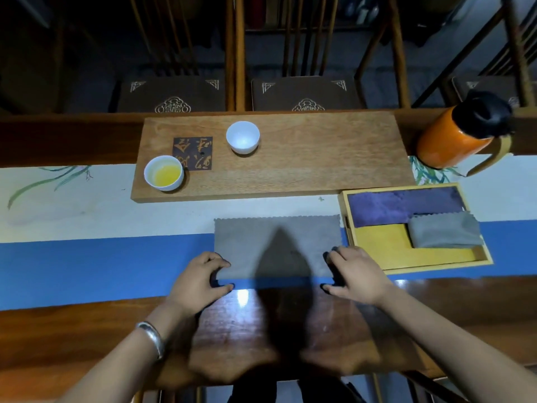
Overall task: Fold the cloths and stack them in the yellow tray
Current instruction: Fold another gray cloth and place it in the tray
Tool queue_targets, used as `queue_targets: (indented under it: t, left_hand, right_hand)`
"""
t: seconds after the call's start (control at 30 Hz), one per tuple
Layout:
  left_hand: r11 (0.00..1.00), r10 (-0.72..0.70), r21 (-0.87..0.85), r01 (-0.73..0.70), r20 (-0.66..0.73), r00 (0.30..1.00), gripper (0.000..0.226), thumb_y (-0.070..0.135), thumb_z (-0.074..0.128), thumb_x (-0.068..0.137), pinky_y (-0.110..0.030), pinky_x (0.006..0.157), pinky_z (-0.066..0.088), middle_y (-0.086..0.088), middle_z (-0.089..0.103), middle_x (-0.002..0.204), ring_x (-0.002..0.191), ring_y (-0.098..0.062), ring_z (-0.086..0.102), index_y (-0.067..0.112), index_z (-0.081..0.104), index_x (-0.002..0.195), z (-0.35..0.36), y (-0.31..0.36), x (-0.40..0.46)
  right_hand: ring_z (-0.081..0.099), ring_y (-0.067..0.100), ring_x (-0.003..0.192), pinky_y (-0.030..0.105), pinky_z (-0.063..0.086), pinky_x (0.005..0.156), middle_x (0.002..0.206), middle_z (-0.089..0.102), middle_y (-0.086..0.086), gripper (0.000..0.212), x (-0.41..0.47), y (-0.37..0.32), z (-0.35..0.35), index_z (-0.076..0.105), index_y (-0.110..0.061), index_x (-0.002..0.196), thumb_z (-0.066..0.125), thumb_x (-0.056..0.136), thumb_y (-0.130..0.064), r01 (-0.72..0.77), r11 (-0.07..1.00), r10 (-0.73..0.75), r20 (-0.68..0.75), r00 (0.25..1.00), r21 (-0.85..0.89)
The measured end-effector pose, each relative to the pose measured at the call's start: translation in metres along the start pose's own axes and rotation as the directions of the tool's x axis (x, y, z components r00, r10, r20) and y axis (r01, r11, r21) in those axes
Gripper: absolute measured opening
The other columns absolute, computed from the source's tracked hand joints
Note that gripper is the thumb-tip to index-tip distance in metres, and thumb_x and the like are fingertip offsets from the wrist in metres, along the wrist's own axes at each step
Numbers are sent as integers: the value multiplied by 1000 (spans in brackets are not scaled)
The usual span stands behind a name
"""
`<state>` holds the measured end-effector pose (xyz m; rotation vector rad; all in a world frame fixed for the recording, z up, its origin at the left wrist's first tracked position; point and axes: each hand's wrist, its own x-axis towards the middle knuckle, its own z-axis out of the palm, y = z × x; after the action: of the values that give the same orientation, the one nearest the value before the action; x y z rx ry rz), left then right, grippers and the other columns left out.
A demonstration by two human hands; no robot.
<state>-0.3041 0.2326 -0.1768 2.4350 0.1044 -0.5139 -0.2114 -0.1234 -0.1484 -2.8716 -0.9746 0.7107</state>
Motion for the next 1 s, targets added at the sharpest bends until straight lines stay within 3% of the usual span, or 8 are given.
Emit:
queue_targets:
  t: [0.1,0.23,0.33,0.43,0.57,0.67,0.87,1.0]
  left_hand:
    - [999,-40,31,44,-115,993,28,17,64,86,-26,88,43,9,56,115,111,-18,51,21,65,113,14,0,-11]
    - [992,-72,89,91,-190,979,19,20,57,92,-35,85,47,3,63,111,108,-23,52,18,68,108,16,9,-8]
    - [993,-70,84,84,-156,985,16,23,55,93,-37,80,48,1,65,100,101,-23,53,18,68,101,12,9,-13]
    - [997,-19,72,21,-28,999,13,27,54,93,-33,79,46,7,64,91,93,-18,53,24,65,88,7,4,-28]
    - [993,-98,-65,96,-18,995,22,31,59,90,-27,62,43,14,65,70,72,-8,60,28,56,68,5,0,-47]
    - [946,-226,-243,214,-22,974,25,28,63,89,-28,65,43,16,61,62,66,-9,58,27,56,65,1,1,-46]
    - [854,-335,-450,260,-93,938,24,24,64,89,-29,64,42,-4,56,71,68,-16,53,1,62,81,-11,6,-21]
    - [780,-412,-557,287,-112,904,26,20,67,87,-39,70,51,-13,62,77,74,-23,57,-5,63,85,-13,9,2]
  right_hand:
    - [54,32,93,36,40,87,104,57,10,28,-7,-4,12,53,-10,104,51,82,-28,9,995,-7,18,1000,-97]
    - [56,34,91,38,42,82,102,59,14,19,-6,-16,10,55,-7,101,47,87,-17,-38,993,36,-25,999,-116]
    - [56,35,90,39,42,79,100,60,15,19,-11,-20,5,55,-6,100,45,88,-16,-62,994,57,-56,997,-88]
    - [57,35,89,37,39,77,100,62,15,20,-25,-21,2,56,-6,102,46,88,-15,-32,998,29,-51,998,-52]
    - [57,33,90,34,34,72,100,62,12,20,-46,-22,1,54,-10,102,47,86,-19,-3,998,3,-10,1000,61]
    - [57,32,86,31,29,65,93,62,11,4,-50,-22,-6,47,-17,88,49,85,-19,-19,983,26,-41,999,182]
    - [58,34,84,36,41,67,92,63,12,10,-22,-13,-21,54,-9,90,54,88,-19,-148,949,199,-166,966,278]
    - [58,37,83,39,44,67,93,64,14,14,2,-8,-23,54,-8,90,54,91,-21,-238,926,297,-178,938,292]
